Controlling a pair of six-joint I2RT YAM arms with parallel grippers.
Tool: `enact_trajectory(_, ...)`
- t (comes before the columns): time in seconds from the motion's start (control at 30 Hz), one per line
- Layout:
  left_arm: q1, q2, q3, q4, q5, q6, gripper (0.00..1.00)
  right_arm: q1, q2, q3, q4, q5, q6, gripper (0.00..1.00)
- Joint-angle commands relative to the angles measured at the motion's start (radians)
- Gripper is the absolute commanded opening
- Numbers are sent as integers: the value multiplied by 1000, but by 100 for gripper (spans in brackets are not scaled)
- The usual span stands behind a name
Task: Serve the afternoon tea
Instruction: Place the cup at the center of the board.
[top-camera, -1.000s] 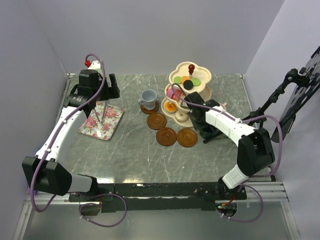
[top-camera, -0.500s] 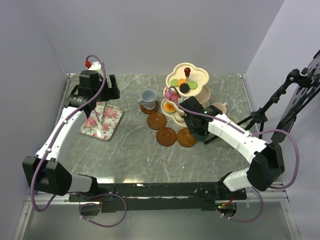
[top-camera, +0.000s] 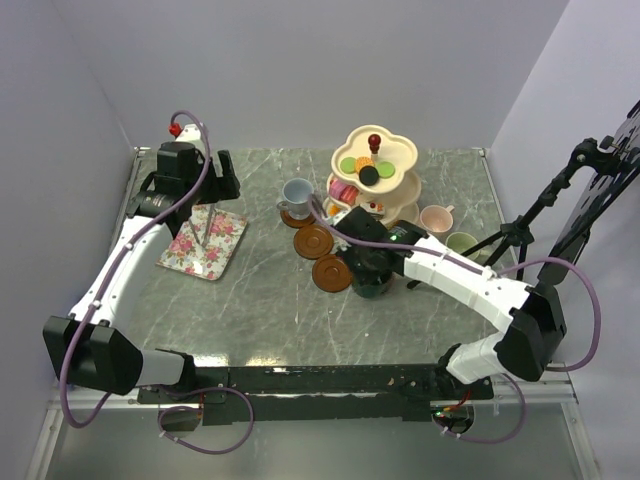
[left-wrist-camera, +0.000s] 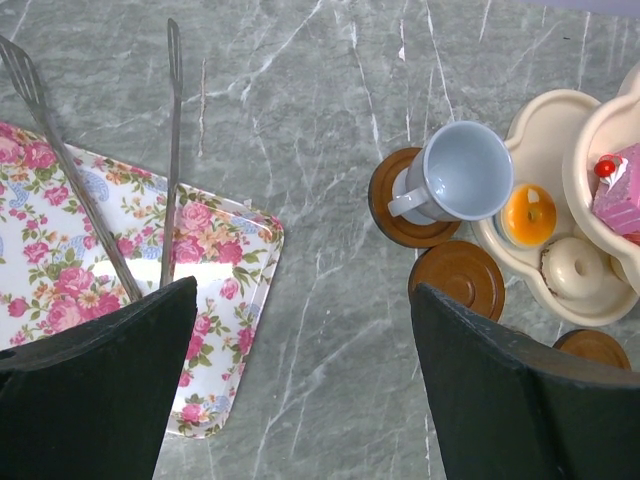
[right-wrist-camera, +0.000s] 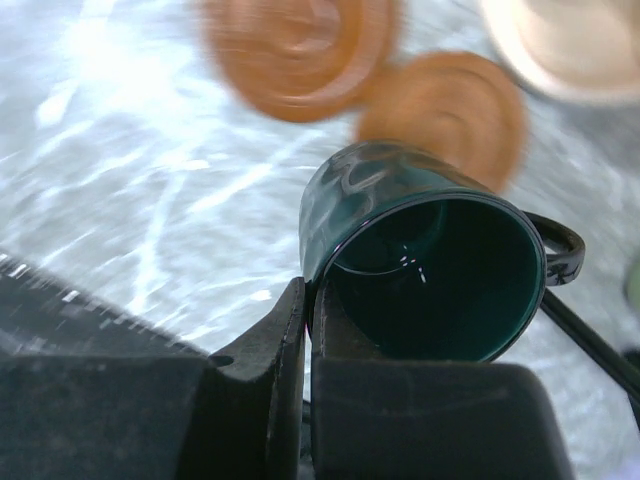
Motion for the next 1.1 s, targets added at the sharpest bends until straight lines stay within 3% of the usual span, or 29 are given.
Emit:
enact_trajectory(0.0, 4, -40, -3, 13, 15, -22, 92, 78, 19, 117, 64, -122, -103, 0)
enact_trajectory(0.37, 5, -86, -68, -24, -23, -62, 92, 250, 244, 266, 235, -277, -369, 0)
enact_trajectory(0.73, 18, -133, -178, -48, -40, -102, 93, 317, 436, 388, 296, -253, -499, 4)
enact_trajectory(0.87, 21, -155, -210, -27, -30, -82, 93, 328, 442, 378, 293, -193, -502, 11)
enact_trajectory(0.9, 21, -154, -212, -28, -4, -70, 93, 328, 432, 362, 304, -184, -499, 26)
enact_trajectory(0.93, 21, -152, -213, -27, 6, -66, 93, 330, 429, 354, 308, -178, -499, 32)
enact_trajectory(1.07, 21, -157, -221, -19, 29, -58, 93, 331, 416, 329, 325, -164, -491, 43)
